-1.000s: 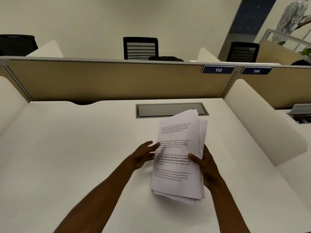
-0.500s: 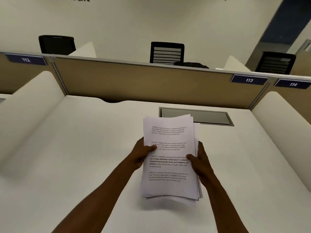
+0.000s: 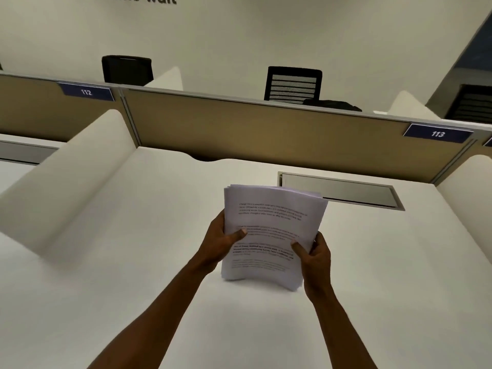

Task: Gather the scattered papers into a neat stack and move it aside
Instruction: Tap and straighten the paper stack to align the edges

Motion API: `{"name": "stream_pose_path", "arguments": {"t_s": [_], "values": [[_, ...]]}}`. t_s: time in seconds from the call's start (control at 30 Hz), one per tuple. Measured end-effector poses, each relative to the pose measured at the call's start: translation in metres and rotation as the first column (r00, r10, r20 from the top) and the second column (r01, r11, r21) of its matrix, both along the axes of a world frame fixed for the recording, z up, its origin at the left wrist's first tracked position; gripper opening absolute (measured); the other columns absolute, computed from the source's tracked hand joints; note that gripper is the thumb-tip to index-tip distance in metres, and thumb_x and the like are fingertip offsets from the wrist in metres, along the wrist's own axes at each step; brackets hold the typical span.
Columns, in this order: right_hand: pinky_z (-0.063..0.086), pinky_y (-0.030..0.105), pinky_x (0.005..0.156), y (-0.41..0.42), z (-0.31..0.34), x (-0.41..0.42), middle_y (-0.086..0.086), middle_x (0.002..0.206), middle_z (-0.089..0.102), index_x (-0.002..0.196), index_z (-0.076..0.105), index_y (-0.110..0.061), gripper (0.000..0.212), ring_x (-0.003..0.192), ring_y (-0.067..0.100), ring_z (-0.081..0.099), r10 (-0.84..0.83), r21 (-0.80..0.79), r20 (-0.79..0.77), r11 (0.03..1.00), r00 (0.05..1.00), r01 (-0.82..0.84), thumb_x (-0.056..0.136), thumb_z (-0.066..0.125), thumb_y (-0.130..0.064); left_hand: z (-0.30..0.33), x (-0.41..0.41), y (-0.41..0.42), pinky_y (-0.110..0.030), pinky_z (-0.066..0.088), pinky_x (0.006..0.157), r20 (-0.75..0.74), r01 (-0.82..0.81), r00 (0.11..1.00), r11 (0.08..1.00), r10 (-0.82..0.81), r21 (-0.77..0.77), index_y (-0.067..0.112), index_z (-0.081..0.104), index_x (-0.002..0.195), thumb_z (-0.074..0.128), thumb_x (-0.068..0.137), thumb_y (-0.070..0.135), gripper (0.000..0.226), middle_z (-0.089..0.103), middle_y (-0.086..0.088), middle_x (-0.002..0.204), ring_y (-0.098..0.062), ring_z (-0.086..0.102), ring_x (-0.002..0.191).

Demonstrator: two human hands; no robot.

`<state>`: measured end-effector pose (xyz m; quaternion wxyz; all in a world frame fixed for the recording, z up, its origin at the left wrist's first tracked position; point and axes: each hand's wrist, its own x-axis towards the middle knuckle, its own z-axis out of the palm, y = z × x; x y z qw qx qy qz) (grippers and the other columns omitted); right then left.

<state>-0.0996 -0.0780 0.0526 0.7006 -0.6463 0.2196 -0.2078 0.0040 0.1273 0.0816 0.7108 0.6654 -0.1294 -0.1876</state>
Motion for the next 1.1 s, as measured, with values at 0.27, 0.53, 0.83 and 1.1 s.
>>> {"name": "stream_pose_path", "arguments": {"t_s": [0.27, 0.53, 0.83, 1.1], "values": [[0.058, 0.021, 0.063, 0.011, 0.005, 0.006, -0.010, 0.098, 0.074, 0.103, 0.066, -0.036, 0.023, 0.087, 0.012, 0.071, -0.072, -0.020, 0.022, 0.997, 0.997, 0.072, 0.090, 0.066, -0.017, -0.004, -0.002, -0.003, -0.036, 0.062, 0.077, 0.039, -0.107, 0.994, 0.994, 0.107, 0.007, 0.022, 0.058, 0.124, 0.070, 0.086, 0.013, 0.040, 0.071, -0.003, 0.113, -0.024, 0.071, 0.100], [0.056, 0.016, 0.065, 0.024, -0.013, 0.002, -0.008, 0.109, 0.068, 0.114, 0.059, -0.034, 0.034, 0.102, 0.014, 0.065, -0.075, -0.038, -0.023, 0.996, 0.997, 0.074, 0.092, 0.065, -0.009, -0.030, -0.014, -0.001, -0.038, 0.059, 0.090, 0.042, -0.113, 0.993, 0.990, 0.110, 0.085, 0.027, 0.053, 0.132, 0.071, 0.086, 0.012, 0.052, 0.068, 0.005, 0.120, -0.018, 0.065, 0.112], [0.058, 0.025, 0.077, 0.024, -0.019, 0.003, -0.008, 0.109, 0.069, 0.114, 0.060, -0.037, 0.033, 0.102, 0.015, 0.065, -0.058, -0.047, -0.034, 0.997, 0.998, 0.057, 0.094, 0.063, -0.011, -0.045, -0.019, 0.002, -0.038, 0.059, 0.089, 0.026, -0.165, 0.986, 0.979, 0.163, 0.122, 0.032, 0.055, 0.128, 0.061, 0.095, 0.011, 0.040, 0.067, 0.007, 0.119, -0.018, 0.064, 0.110], [0.061, 0.029, 0.078, 0.027, -0.022, 0.005, -0.009, 0.109, 0.069, 0.116, 0.059, -0.039, 0.031, 0.099, 0.012, 0.067, -0.027, -0.080, -0.037, 0.996, 0.999, 0.024, 0.095, 0.062, -0.016, -0.049, -0.021, 0.007, -0.023, 0.061, 0.073, 0.058, -0.235, 0.972, 0.963, 0.229, 0.132, 0.030, 0.055, 0.132, 0.060, 0.095, 0.013, 0.041, 0.068, 0.009, 0.115, -0.014, 0.067, 0.103]]}}
